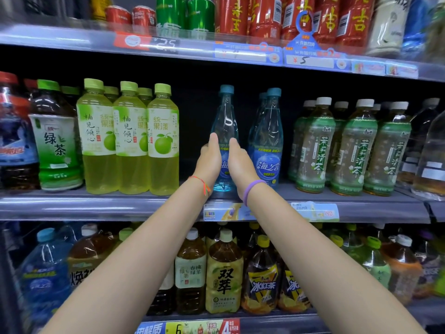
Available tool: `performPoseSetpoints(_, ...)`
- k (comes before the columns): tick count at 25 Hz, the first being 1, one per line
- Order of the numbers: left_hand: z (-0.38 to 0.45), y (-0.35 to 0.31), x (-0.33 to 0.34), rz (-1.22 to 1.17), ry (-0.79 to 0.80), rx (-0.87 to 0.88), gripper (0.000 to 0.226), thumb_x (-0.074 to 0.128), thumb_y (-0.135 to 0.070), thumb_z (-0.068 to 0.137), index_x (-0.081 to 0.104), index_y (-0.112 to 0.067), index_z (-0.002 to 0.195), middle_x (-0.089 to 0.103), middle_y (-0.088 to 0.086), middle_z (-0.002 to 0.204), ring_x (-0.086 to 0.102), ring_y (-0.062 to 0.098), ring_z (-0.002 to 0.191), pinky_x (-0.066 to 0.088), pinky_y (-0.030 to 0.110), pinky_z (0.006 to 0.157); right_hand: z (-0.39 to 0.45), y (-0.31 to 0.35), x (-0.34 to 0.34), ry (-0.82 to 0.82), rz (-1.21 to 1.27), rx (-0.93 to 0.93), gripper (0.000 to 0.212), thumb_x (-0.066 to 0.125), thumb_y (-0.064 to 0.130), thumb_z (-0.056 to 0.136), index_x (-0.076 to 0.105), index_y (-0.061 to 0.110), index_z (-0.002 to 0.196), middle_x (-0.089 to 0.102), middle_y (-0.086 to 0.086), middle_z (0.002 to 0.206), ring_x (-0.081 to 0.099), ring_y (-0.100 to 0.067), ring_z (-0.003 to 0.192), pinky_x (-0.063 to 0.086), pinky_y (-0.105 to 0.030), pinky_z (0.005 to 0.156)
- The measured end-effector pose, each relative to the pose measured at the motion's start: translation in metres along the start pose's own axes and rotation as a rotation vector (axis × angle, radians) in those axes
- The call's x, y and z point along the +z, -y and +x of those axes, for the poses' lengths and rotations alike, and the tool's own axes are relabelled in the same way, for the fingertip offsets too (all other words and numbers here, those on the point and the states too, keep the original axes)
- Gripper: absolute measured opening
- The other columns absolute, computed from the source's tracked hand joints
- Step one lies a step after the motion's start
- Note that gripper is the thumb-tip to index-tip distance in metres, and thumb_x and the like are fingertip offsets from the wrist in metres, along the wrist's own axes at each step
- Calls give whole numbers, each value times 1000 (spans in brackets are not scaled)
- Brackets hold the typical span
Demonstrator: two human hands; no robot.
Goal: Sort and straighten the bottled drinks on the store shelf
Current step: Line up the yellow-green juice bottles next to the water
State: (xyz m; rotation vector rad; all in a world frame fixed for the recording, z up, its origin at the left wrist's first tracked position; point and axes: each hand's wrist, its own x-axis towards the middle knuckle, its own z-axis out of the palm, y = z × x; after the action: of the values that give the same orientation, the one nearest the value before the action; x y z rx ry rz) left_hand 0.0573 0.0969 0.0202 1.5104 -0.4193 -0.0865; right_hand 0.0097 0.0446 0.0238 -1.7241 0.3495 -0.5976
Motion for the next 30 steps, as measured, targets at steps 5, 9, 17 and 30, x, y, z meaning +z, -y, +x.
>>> performPoseSetpoints(5, -25, 6, -38, 383, -456, 831, 41, 47, -1, 85, 61, -3, 124, 57, 16, 123, 53, 30, 114, 42, 42, 100, -25, -11, 6, -363, -212, -809, 48, 39, 3, 83, 48, 3, 130, 53, -13, 126, 48, -27, 118, 39, -37, 103)
performPoseSetpoints(9, -33, 22, -74, 641, -696, 898, 51, 51, -9, 77, 56, -10, 127, 46, 17, 141, 41, 36, 132, 32, 55, 108, -23, -7, 39, -94, -212, -643, 24, 47, 6, 90, 58, 9, 112, 65, -2, 86, 61, -22, 86, 50, -43, 85)
performPoseSetpoints(17, -28, 29, -128, 556, -679, 624, 70, 54, -18, 89, 25, -13, 154, 23, 13, 161, 14, 30, 150, 12, 49, 120, -21, 2, 94, 133, -379, -426, 58, 70, 42, 87, 36, 11, 122, 57, 0, 107, 56, -20, 92, 41, -29, 73)
performPoseSetpoints(30, -23, 33, -135, 634, -492, 472, 88, 64, -30, 90, 9, -10, 156, 44, 14, 141, 51, 33, 122, 44, 45, 94, 9, 3, 102, -49, -629, -166, 54, 65, 36, 92, 46, 1, 128, 58, -18, 127, 59, -36, 114, 50, -40, 92)
